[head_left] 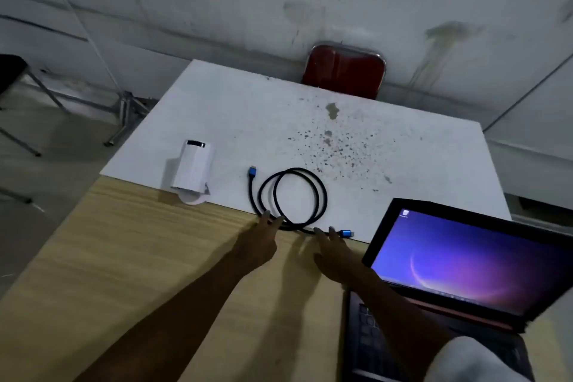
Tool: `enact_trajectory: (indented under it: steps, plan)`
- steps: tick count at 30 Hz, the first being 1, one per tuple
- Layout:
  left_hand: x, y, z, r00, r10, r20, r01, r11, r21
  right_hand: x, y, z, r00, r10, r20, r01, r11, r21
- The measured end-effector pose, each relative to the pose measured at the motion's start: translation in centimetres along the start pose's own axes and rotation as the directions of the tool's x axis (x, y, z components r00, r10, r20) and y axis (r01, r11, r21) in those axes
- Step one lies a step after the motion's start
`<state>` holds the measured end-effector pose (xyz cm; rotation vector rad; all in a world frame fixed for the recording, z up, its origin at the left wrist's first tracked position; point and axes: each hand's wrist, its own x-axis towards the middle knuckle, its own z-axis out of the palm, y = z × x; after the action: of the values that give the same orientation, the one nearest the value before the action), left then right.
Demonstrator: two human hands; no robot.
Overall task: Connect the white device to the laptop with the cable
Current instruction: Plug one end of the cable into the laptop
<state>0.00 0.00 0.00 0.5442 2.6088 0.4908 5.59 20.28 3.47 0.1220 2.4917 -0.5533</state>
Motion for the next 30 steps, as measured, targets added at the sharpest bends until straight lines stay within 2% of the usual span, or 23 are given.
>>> enact_trajectory:
  steps: [4, 6, 8, 13, 17, 23, 26, 30]
  plan:
    - [3.1, -0.9, 0.8, 0.978, 0.141, -0.151, -0.110, 0.974, 0.198, 2.8, 0.0, 0.9, 0.995, 0.054, -0.090, -0.061, 0.994, -0.088]
    - [4.1, -1.3, 1.5, 0.976, 0.171, -0.136, -0.130, 0.953, 0.273, 3.7, 0.2, 1.8, 0.992, 0.073, -0.102, -0.086, 0.988, -0.125]
    - [4.3, -1.6, 1.8, 0.977, 0.167, -0.132, -0.126, 0.953, 0.274, 4.1, 0.2, 2.5, 0.989, 0.068, -0.128, -0.089, 0.983, -0.161]
    - [3.7, -0.8, 2.0, 0.995, 0.064, -0.073, -0.048, 0.979, 0.197, 3.4, 0.0, 4.2, 0.981, 0.075, -0.179, -0.105, 0.980, -0.167]
    - [1.4, -0.9, 2.5, 0.993, 0.038, -0.115, -0.023, 0.991, 0.133, 1.4, -0.7, 5.6, 0.975, 0.027, -0.220, -0.069, 0.979, -0.190]
    - [-4.9, -1.7, 4.6, 0.990, -0.007, -0.142, 0.037, 0.976, 0.213, -4.4, -0.6, 9.1, 0.962, -0.147, -0.232, 0.121, 0.985, -0.122]
    - [-8.2, -2.3, 5.7, 0.985, -0.022, -0.169, 0.063, 0.968, 0.242, -7.0, 0.5, 11.1, 0.948, -0.185, -0.258, 0.153, 0.979, -0.136]
    - [-11.9, -0.4, 6.8, 0.975, -0.157, -0.159, 0.197, 0.939, 0.281, -10.9, 1.8, 13.5, 0.939, -0.205, -0.275, 0.151, 0.967, -0.204]
